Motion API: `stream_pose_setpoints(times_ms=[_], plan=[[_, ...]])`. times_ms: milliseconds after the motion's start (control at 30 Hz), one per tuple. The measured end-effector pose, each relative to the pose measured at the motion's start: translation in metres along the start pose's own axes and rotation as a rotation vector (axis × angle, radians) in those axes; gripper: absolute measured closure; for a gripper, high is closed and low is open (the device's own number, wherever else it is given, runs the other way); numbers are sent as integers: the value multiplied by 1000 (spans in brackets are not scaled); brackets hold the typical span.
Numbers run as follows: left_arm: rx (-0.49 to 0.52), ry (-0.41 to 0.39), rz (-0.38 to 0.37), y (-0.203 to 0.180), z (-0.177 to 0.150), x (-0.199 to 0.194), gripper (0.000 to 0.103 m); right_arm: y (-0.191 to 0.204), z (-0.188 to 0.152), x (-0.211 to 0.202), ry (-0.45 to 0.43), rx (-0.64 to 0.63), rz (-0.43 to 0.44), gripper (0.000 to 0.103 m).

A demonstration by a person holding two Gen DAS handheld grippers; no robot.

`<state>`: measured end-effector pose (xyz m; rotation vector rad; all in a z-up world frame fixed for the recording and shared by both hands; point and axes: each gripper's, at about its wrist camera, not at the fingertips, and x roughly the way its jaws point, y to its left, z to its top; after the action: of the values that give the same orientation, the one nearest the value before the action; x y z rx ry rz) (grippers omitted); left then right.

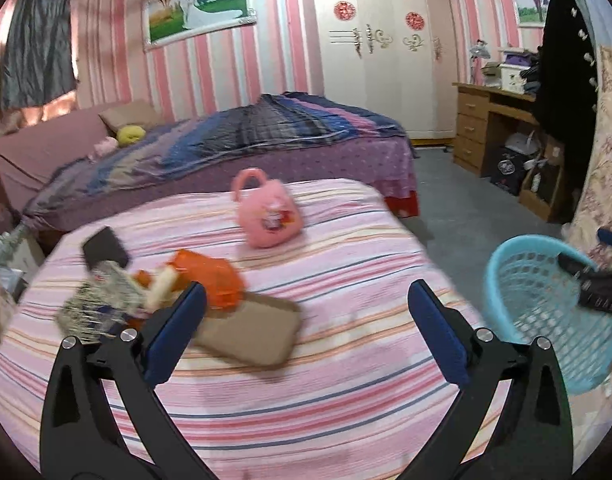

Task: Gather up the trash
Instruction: 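Carry tube and cup over the blue basket and open both tools, then move both empty tools back toward the items on the bed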

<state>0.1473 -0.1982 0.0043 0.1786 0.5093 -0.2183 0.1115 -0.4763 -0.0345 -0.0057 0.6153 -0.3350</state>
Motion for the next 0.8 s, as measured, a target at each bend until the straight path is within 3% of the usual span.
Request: stream_pose_setpoints(times_ms=[100, 333, 467, 800], plan=[[1, 11, -15, 22, -3, -4, 6, 4, 2, -1, -6, 25, 19, 7], [-13, -12, 55, 78, -11, -17, 6, 27, 3, -3, 1, -9, 35, 6], [-80, -88, 90, 106, -16, -29, 6, 48, 4, -4, 9, -20, 63, 6], [-102, 19, 83, 157, -30, -19, 6, 106, 9, -7, -12, -58, 113, 6]])
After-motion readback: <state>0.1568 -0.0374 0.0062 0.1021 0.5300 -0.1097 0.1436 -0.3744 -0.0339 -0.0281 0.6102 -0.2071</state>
